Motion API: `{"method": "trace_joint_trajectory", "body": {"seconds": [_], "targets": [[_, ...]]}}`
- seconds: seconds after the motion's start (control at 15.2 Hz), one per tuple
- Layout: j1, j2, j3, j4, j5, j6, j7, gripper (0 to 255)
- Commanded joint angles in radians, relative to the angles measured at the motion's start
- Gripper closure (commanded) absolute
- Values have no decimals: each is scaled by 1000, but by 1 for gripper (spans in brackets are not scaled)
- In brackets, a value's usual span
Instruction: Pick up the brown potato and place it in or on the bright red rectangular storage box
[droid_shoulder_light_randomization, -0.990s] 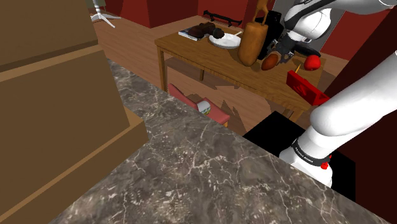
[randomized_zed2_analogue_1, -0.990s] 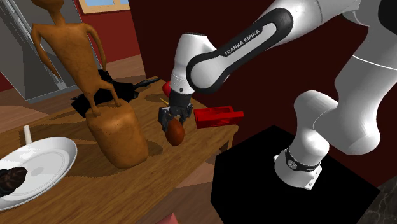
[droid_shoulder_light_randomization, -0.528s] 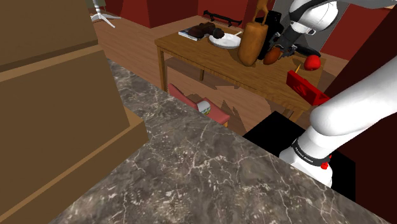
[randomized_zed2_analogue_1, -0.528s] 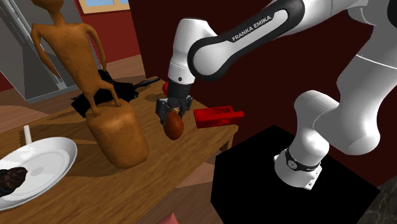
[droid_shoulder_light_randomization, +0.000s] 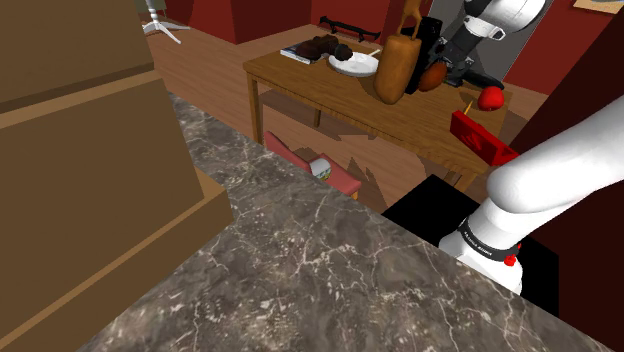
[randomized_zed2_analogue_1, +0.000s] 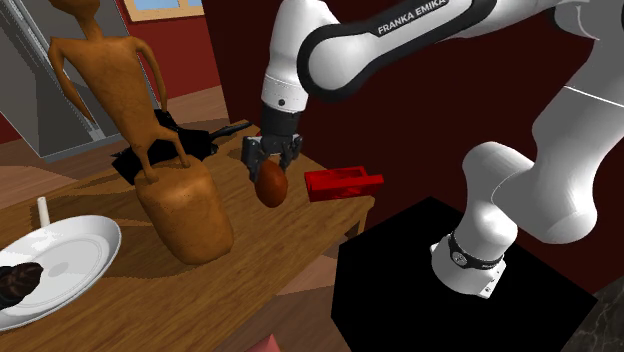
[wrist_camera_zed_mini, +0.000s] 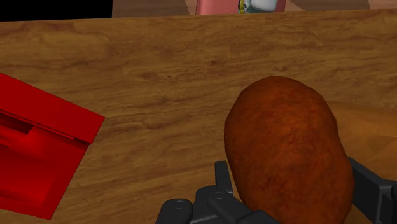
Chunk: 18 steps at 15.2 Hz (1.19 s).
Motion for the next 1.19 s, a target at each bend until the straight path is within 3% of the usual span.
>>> {"method": "trace_joint_trajectory", "body": {"seconds": [0.0, 0.26, 1.12], "targets": [[-1, -7, 3, 17, -7, -24, 9, 255], [-14, -44, -3, 20, -25, -62, 8, 255], [-186, -337, -143, -160, -167, -196, -183, 255]]}}
